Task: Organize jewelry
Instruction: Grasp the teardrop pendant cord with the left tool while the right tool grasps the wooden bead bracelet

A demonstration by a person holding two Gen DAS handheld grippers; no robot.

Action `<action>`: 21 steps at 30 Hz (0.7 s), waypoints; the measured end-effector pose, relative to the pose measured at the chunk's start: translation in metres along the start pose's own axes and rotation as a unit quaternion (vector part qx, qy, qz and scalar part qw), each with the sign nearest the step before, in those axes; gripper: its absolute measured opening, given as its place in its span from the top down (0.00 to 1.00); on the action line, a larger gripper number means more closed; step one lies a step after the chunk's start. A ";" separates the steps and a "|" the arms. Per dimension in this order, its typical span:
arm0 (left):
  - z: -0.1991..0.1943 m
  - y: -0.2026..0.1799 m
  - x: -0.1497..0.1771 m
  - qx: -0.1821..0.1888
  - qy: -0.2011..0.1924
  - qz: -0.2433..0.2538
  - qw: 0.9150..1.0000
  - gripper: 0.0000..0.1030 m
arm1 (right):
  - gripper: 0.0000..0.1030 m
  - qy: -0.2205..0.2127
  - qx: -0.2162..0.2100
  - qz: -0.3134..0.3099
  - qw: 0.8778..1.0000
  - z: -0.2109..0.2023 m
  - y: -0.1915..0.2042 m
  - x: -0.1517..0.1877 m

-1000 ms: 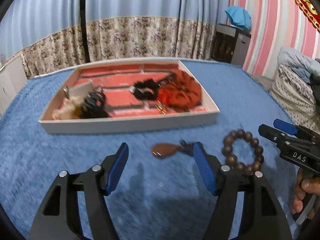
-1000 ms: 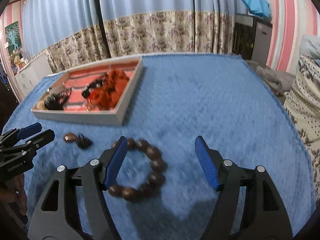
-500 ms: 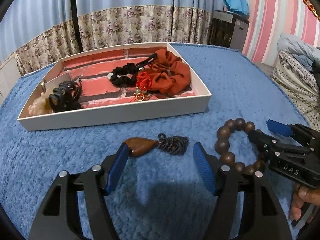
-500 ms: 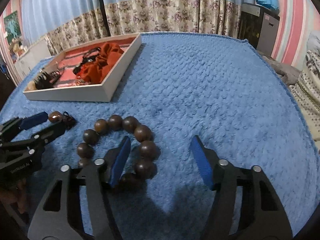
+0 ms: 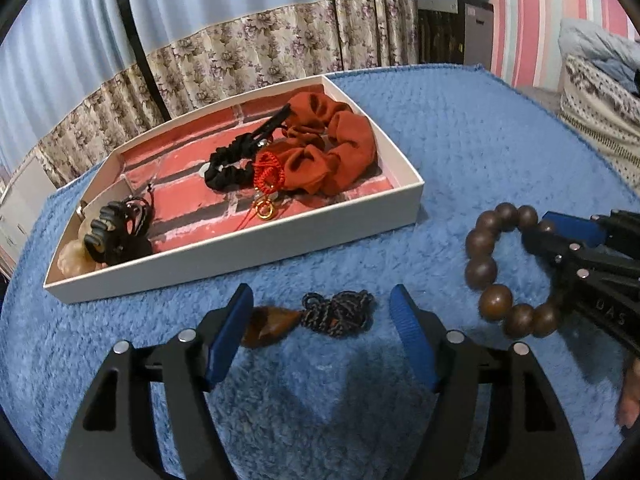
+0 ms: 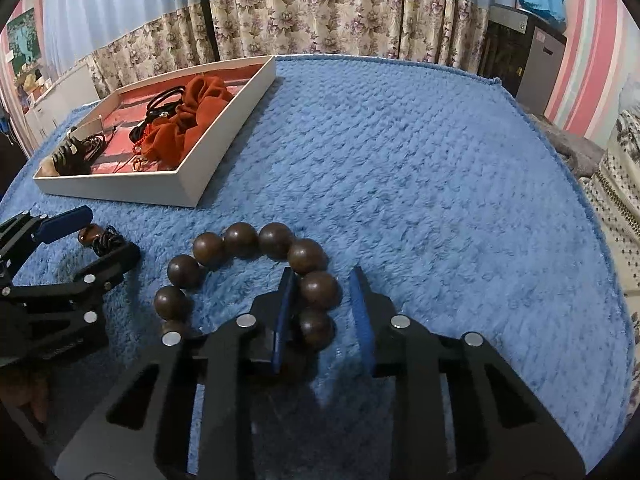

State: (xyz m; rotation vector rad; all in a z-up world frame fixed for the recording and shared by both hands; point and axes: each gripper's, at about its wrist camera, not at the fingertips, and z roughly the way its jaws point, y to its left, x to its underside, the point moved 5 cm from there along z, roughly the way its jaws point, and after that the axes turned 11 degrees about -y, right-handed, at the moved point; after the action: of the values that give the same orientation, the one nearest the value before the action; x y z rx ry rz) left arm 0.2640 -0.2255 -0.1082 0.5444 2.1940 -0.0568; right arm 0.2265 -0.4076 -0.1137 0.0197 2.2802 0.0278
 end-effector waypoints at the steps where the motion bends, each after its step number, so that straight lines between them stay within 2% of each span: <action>1: 0.002 0.000 0.000 0.005 0.002 0.000 1.000 0.38 | 0.73 0.000 -0.001 0.001 1.000 0.000 0.000 0.000; 3: 0.005 0.000 0.001 0.034 0.008 -0.011 0.999 0.50 | 0.73 -0.001 -0.004 0.006 1.000 0.000 -0.001 0.000; 8: 0.006 0.003 0.001 0.039 0.005 -0.017 0.999 0.62 | 0.73 0.000 -0.006 0.007 1.000 0.000 -0.001 0.000; 10: 0.006 0.004 0.001 0.036 0.004 -0.019 0.999 0.70 | 0.75 -0.001 -0.006 0.008 1.000 0.000 -0.001 0.000; 11: 0.007 0.006 0.001 0.036 0.005 -0.024 0.999 0.71 | 0.78 -0.002 -0.006 0.008 1.000 -0.001 0.000 0.000; 16: 0.004 0.006 0.002 0.029 0.003 -0.026 0.999 0.75 | 0.81 -0.008 -0.007 0.012 1.000 -0.002 0.000 -0.001; 21: 0.002 0.007 0.003 0.028 0.002 -0.035 0.999 0.77 | 0.82 -0.029 -0.013 0.026 0.999 -0.012 0.001 -0.006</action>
State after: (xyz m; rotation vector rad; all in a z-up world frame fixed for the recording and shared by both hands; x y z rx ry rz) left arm 0.2665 -0.2183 -0.1103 0.4987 2.2212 -0.1561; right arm 0.2217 -0.4071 -0.1011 0.0655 2.2218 0.0819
